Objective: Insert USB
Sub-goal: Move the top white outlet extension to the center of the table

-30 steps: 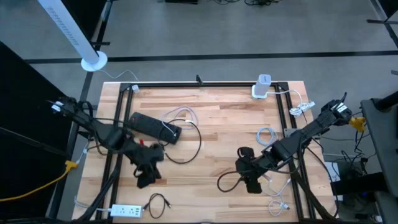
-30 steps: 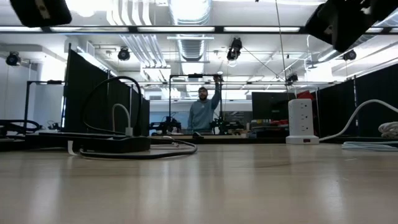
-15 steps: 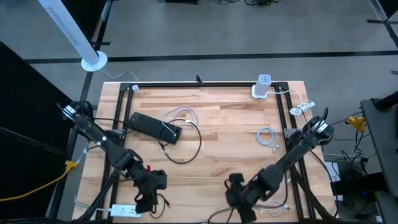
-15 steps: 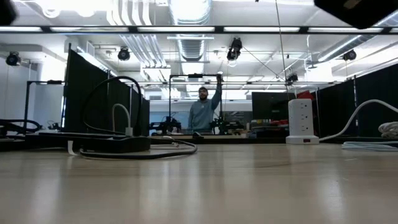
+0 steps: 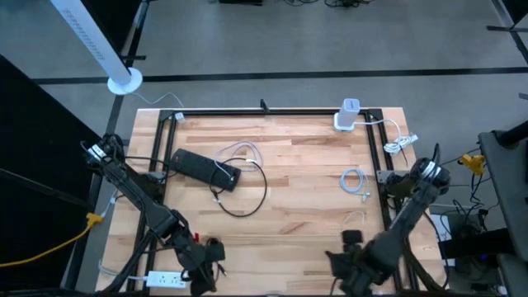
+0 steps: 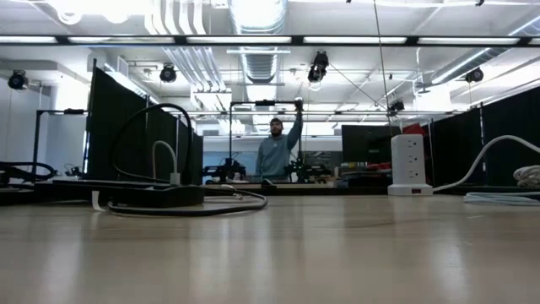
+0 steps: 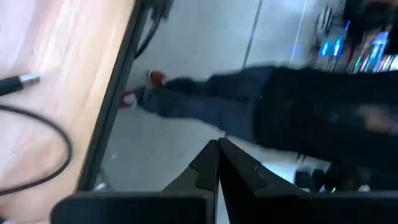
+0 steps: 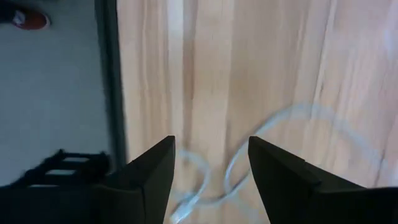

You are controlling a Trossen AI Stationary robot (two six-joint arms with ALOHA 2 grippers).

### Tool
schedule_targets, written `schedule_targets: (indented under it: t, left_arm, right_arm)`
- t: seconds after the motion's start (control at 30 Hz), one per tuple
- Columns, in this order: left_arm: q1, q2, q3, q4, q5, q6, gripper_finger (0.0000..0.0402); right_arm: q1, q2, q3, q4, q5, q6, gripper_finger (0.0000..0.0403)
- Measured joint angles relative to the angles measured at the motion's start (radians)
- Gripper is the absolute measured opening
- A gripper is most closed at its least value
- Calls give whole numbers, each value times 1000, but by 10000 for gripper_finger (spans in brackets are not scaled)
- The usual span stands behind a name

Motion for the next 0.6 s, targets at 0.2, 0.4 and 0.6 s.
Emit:
schedule_targets:
  t: [0.2,0.4,0.6]
  left_arm:
    - [16,-15,0,52,-166,125,0]
    - [72,-60,0,86,-363,337,0]
    - [203,-163,0,84,-472,702,0]
  right_arm:
    - [28,-156,0,-65,127,321,162]
    - [-52,-331,0,-227,381,520,132]
    - [-208,-453,0,-316,579,534,104]
